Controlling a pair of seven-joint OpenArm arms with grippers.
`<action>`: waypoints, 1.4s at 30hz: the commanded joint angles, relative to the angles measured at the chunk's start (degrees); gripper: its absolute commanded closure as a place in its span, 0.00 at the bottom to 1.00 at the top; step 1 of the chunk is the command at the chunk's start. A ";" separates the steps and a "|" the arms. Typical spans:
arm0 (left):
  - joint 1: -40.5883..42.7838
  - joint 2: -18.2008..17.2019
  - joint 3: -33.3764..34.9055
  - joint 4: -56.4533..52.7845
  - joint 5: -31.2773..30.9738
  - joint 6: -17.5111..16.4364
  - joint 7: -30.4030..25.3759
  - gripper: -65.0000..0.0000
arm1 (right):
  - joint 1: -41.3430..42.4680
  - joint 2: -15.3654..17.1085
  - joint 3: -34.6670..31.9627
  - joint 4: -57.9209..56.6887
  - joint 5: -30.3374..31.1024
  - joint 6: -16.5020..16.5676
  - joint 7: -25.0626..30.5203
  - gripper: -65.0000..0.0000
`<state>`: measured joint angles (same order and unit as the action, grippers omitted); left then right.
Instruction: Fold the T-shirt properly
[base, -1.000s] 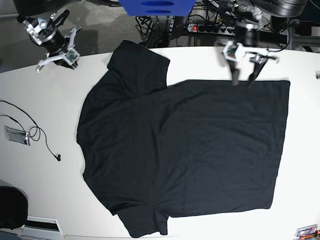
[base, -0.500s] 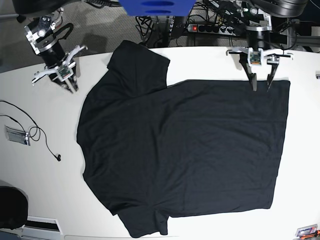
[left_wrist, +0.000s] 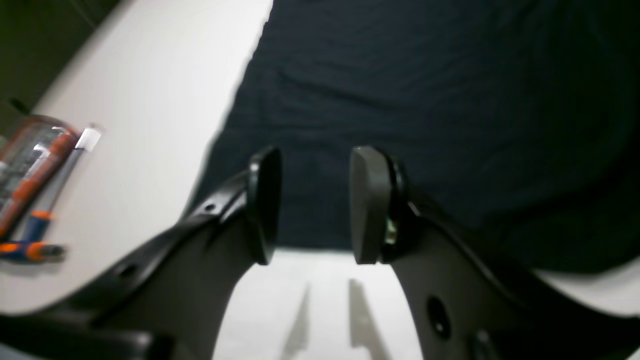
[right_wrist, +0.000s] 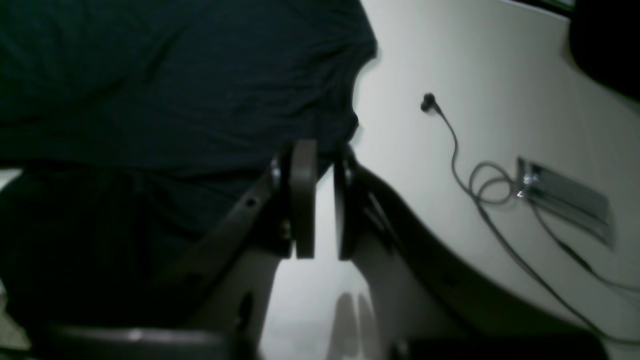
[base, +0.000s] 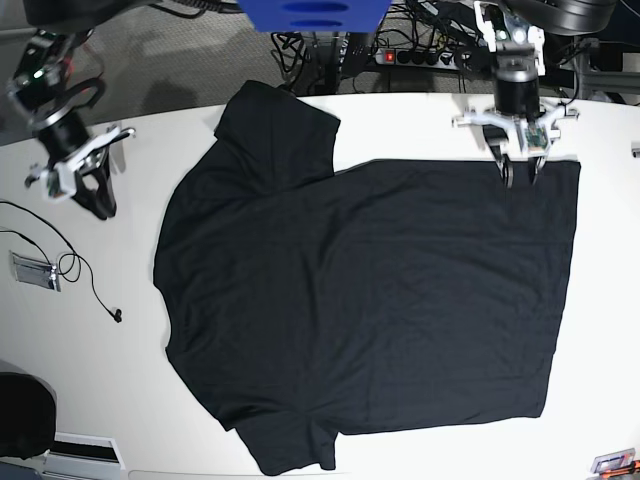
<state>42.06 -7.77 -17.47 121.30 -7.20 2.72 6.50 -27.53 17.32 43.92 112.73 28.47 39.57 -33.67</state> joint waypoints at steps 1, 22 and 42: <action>-0.17 -0.36 -0.15 1.12 -1.02 0.14 -0.13 0.67 | 0.94 1.54 0.52 0.90 2.96 -0.14 1.28 0.91; -25.67 -5.11 0.46 1.21 -13.68 0.31 26.77 0.68 | 13.95 8.83 0.61 0.90 21.33 -7.79 -9.80 0.91; -47.65 0.61 -1.82 0.95 -28.53 0.14 60.18 0.68 | 21.95 6.37 -5.99 0.55 22.92 -7.79 -10.33 0.91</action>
<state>-4.82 -7.11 -19.22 121.34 -34.92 2.98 67.53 -6.46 22.52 37.47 112.44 50.48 31.86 -45.80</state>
